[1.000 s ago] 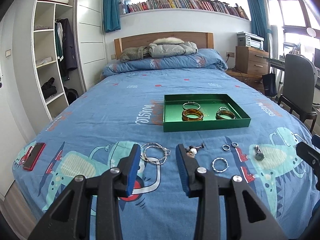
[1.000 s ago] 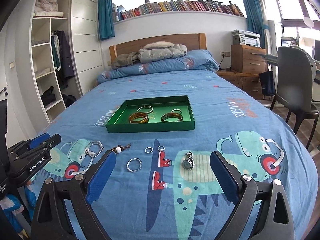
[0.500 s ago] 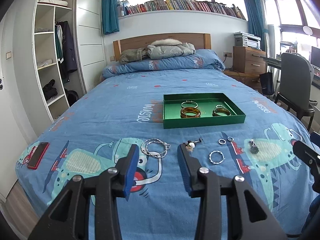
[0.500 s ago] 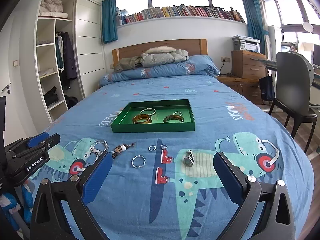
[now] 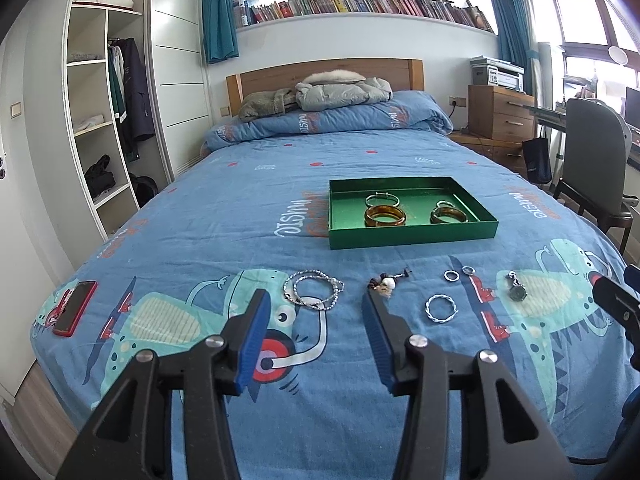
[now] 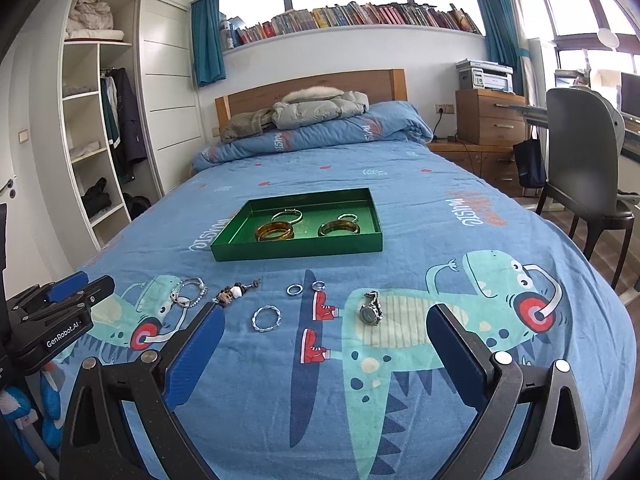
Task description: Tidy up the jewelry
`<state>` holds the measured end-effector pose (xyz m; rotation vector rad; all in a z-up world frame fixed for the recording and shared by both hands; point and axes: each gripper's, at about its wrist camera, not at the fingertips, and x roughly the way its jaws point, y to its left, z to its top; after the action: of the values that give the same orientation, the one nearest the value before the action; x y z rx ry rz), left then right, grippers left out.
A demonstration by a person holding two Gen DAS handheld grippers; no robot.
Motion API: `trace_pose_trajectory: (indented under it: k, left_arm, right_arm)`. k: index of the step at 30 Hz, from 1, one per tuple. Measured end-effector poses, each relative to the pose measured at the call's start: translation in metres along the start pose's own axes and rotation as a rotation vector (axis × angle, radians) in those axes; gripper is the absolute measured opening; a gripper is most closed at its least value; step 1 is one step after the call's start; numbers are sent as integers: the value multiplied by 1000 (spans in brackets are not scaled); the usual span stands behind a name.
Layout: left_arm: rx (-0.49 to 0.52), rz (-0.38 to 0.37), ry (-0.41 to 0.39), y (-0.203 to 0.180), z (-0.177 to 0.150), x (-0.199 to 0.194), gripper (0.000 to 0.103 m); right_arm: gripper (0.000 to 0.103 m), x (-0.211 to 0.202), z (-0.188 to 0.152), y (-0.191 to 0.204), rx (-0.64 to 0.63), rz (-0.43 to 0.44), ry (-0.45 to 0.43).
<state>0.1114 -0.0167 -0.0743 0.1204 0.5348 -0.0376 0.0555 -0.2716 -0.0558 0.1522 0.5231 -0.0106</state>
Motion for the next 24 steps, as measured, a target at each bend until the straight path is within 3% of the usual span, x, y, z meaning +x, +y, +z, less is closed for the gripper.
trace_pose_trajectory:
  k: [24]
  left_arm:
    - [-9,16,27,-5,0,14,46]
  right_arm:
    - [100,4,2,-22,15,-35,-15]
